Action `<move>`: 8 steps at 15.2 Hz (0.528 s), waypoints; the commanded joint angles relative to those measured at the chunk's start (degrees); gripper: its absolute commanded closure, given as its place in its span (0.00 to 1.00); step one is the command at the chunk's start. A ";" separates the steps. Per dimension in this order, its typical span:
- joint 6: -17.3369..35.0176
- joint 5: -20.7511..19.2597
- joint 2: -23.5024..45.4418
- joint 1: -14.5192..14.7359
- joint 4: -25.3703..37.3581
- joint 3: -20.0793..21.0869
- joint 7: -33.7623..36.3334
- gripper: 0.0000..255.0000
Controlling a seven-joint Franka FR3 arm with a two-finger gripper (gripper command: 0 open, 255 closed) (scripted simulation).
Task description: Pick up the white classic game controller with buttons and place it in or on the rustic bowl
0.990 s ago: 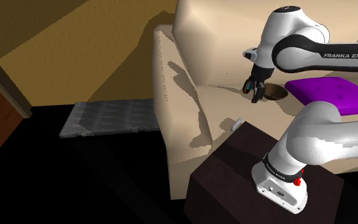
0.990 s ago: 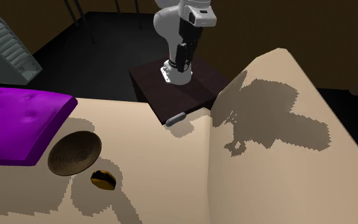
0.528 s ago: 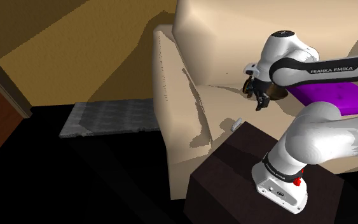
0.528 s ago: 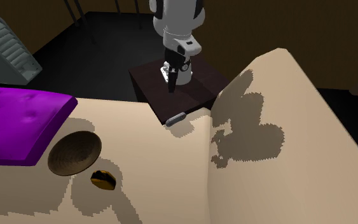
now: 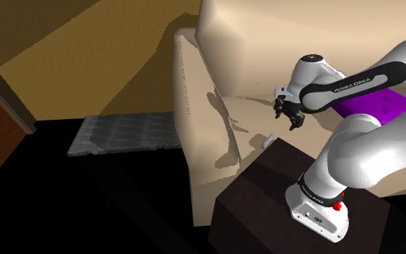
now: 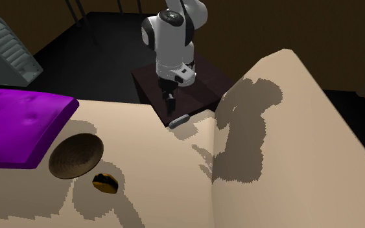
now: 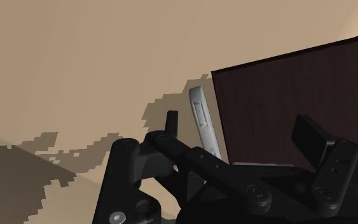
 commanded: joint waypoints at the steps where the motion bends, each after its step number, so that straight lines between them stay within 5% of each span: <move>1: 3.32 -1.21 3.17 1.55 0.30 -2.58 -0.49 0.00; 6: 12.63 -2.75 12.18 6.41 0.68 -9.29 0.67 0.00; 8: 12.64 -2.74 12.19 6.39 0.67 -9.28 0.66 0.00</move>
